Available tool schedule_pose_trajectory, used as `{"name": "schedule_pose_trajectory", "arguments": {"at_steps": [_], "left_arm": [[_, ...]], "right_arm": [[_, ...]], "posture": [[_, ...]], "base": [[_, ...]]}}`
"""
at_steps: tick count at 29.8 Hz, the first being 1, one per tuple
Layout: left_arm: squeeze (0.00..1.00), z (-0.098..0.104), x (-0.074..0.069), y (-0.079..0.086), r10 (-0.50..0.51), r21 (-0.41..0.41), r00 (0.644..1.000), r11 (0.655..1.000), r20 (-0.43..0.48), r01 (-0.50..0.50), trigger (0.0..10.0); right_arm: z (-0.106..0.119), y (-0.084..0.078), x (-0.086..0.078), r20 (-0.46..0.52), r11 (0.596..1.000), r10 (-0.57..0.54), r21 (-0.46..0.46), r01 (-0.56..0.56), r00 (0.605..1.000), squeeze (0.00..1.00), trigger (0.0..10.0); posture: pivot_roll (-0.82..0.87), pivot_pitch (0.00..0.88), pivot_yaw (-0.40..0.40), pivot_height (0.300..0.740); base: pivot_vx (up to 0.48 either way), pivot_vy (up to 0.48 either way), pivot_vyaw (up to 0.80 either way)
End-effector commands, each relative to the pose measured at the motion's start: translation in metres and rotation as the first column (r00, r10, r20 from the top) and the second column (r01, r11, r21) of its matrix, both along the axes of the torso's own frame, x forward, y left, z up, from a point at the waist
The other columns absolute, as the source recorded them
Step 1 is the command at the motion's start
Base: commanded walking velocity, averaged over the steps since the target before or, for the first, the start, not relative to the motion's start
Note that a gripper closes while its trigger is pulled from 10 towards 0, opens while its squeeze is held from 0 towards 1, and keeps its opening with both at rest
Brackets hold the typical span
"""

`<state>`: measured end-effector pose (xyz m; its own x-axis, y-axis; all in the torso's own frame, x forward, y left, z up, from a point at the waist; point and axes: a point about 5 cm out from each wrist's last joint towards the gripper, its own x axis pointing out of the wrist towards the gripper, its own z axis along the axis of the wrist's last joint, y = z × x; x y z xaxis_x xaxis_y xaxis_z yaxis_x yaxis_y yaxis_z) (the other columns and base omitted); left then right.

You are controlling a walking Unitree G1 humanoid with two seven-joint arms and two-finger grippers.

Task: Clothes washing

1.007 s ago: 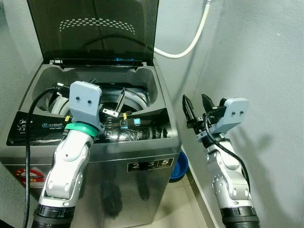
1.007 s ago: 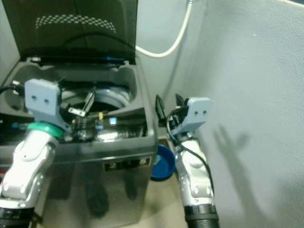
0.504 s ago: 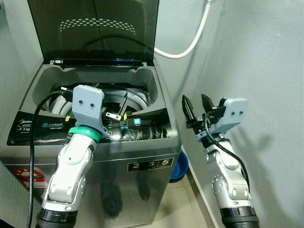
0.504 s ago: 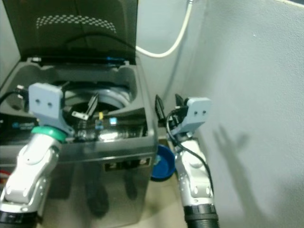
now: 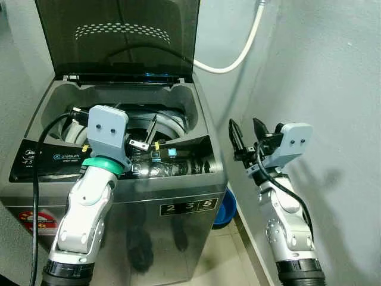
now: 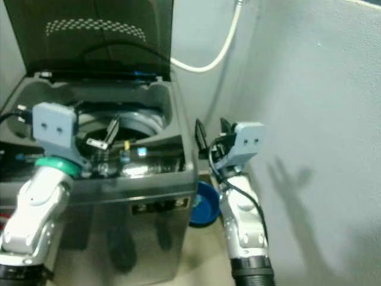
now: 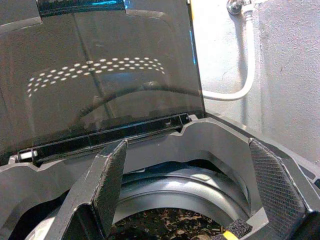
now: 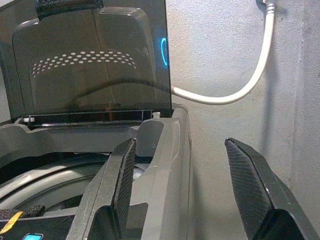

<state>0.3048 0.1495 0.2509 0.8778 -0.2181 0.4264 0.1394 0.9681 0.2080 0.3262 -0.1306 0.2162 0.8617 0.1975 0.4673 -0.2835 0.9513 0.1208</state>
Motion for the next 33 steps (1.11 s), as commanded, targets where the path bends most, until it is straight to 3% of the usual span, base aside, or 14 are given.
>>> {"name": "schedule_pose_trajectory", "arguments": {"at_steps": [1, 33], "left_arm": [[0.00, 0.0014, 0.0001, -0.0017, -0.002, 0.011, 1.000, 1.000, 0.002, 0.002, 10.0], [0.00, -0.0004, 0.0013, -0.0029, -0.005, 0.021, 1.000, 1.000, -0.005, 0.005, 10.0]], "right_arm": [[-0.0014, -0.0009, -0.0011, -0.006, 1.000, -0.007, -0.004, 0.007, 1.000, 0.00, 10.0], [-0.0051, -0.0005, -0.0030, -0.019, 1.000, -0.009, -0.010, 0.009, 1.000, 0.00, 10.0]], "posture": [[0.04, 0.013, -0.002, 0.740], [0.03, 0.021, 0.001, 0.740]], "base": [[0.000, 0.000, 0.00], [0.000, 0.000, 0.00]]}}
